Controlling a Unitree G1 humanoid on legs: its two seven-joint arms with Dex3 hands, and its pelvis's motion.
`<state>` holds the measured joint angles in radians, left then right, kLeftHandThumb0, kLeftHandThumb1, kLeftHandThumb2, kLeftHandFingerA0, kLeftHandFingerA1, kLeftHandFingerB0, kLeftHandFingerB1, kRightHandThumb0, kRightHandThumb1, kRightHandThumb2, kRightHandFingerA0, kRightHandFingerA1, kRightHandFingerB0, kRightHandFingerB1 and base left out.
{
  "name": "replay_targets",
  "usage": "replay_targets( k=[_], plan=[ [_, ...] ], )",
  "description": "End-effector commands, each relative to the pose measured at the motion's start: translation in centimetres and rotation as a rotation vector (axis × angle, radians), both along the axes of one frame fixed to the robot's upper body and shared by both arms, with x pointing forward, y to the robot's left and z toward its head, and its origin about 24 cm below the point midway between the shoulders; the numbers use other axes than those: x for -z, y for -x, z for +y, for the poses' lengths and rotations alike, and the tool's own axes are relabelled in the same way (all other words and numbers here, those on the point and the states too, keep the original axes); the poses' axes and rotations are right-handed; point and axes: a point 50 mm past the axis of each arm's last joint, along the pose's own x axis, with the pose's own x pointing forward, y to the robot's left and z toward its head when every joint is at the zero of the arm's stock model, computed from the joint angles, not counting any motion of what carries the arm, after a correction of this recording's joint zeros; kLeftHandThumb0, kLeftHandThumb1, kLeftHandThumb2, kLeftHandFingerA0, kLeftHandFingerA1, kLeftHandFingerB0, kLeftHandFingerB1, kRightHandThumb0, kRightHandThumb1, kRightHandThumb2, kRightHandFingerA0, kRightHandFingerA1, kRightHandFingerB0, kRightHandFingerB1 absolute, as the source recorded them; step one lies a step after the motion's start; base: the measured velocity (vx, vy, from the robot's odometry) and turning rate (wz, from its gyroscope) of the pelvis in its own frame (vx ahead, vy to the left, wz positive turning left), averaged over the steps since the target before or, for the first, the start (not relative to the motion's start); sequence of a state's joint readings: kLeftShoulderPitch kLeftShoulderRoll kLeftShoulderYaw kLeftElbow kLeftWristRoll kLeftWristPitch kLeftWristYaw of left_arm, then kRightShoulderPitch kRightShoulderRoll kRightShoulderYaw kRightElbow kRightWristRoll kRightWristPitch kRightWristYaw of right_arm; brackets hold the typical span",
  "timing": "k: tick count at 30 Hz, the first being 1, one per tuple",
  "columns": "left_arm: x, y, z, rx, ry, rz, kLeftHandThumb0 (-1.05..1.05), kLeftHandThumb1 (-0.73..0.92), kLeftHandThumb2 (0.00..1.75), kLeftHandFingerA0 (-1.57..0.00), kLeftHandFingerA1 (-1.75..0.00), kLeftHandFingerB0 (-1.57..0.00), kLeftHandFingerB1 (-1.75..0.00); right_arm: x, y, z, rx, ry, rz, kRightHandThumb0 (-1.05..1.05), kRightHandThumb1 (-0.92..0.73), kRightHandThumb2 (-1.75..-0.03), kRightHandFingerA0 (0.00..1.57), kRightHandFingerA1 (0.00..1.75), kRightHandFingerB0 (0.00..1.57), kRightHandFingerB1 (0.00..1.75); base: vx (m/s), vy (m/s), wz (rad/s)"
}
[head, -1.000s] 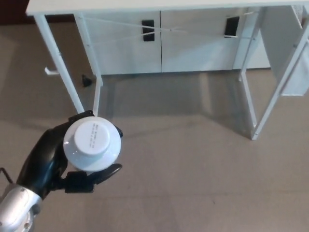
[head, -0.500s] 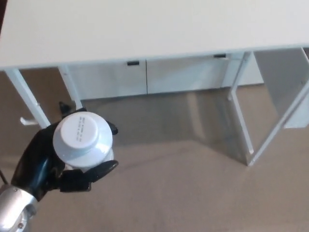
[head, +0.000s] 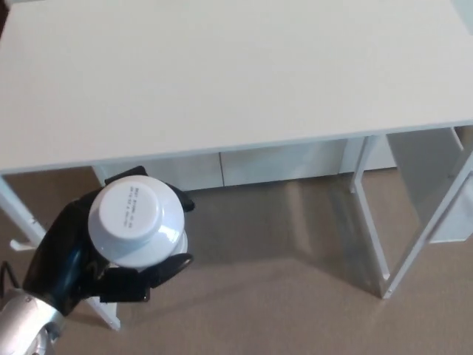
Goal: The robot picks up a bottle from a person using its left hand and walk towards the table in frontand put the bottle on the table.
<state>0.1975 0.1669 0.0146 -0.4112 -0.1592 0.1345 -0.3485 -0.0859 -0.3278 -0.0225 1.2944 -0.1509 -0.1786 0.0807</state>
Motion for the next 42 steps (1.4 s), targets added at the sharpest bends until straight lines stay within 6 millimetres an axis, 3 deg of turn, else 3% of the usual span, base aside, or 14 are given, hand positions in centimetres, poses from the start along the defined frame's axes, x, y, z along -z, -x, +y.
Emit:
replay_targets(
  k=[1,17,27,33,42],
  plan=[
    [-0.1,0.1,0.1,0.0,0.017,0.009,-0.19,0.66,0.87,-0.95,-1.44,-0.77,-1.14,0.1,0.4,-0.1,-0.027,0.019,0.028,-0.43,-0.66,-0.6,0.8,0.51,0.6,0.43,0.15,-0.003,-0.03],
    [-0.7,-0.9,-0.1,-0.01,0.038,0.014,-0.17,0.64,0.9,-0.99,-1.45,-0.78,-1.14,0.0,0.3,-0.2,-0.034,0.014,0.03,-0.42,-0.66,-0.58,0.77,0.5,0.59,0.42,0.1,0.104,0.01],
    [-0.7,-1.4,-0.1,-0.009,0.035,0.011,-0.21,0.64,0.91,-0.97,-1.44,-0.8,-1.15,0.0,-0.1,-0.1,-0.021,0.001,0.017,-0.4,-0.66,-0.58,0.8,0.52,0.59,0.43,0.13,-0.2,0.04],
    [-0.5,-1.3,-0.1,-0.008,0.035,0.022,-0.19,0.65,0.89,-0.95,-1.45,-0.77,-1.14,0.0,-0.1,0.0,-0.033,0.007,0.026,-0.39,-0.68,-0.59,0.73,0.48,0.57,0.42,0.01,-0.007,-0.01],
    [-0.6,-1.3,-0.2,-0.006,0.041,0.022,-0.2,0.63,0.92,-0.96,-1.44,-0.8,-1.14,0.0,-0.1,0.0,-0.034,0.002,0.025,-0.4,-0.66,-0.6,0.78,0.52,0.58,0.43,0.02,0.193,0.04]
  ],
)
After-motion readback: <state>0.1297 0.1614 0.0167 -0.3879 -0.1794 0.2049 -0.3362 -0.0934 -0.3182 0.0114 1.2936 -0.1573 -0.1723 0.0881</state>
